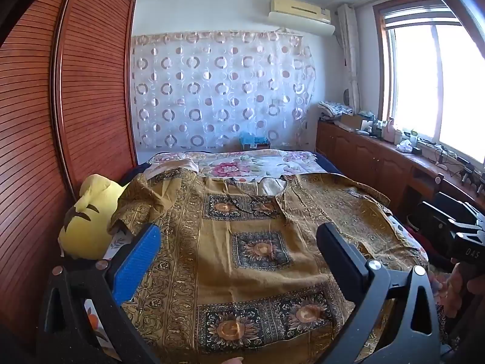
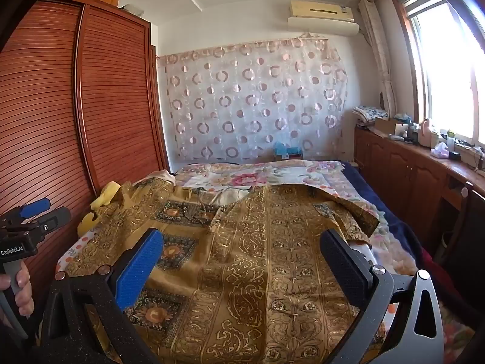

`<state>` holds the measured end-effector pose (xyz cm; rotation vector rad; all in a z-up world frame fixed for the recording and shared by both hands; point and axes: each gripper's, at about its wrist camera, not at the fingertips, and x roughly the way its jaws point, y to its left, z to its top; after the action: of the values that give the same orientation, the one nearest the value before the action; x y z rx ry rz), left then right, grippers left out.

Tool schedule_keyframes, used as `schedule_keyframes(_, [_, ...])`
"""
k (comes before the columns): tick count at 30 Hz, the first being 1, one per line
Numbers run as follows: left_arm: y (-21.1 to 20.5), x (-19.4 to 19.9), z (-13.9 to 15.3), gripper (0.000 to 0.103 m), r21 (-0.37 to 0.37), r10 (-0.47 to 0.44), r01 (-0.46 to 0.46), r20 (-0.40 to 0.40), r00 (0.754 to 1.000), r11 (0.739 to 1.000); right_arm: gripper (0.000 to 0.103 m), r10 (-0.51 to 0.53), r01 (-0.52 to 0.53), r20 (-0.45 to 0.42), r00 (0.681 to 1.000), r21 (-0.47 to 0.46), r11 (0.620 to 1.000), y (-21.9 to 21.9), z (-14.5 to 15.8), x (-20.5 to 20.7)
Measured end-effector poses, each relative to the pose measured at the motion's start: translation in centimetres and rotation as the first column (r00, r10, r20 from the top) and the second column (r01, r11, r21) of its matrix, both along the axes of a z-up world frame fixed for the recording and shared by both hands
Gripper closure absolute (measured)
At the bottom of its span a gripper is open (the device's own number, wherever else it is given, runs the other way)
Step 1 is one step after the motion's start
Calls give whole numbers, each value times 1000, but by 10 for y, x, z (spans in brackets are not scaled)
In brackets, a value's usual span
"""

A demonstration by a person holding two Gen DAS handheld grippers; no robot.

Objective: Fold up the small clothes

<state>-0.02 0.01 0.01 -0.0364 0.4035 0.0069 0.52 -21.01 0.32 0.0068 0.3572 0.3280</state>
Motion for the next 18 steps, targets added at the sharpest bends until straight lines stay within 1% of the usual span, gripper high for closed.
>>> schedule_keyframes(1, [-1,0,0,0,13,1,-1,-9,1000,1000,0,0,0,1,1000,-2,1000,0,0,0])
schedule_keyframes(18, [-1,0,0,0,13,2,-2,2,1000,1000,0,-3,3,4,1000,0,1000,1,2,-2])
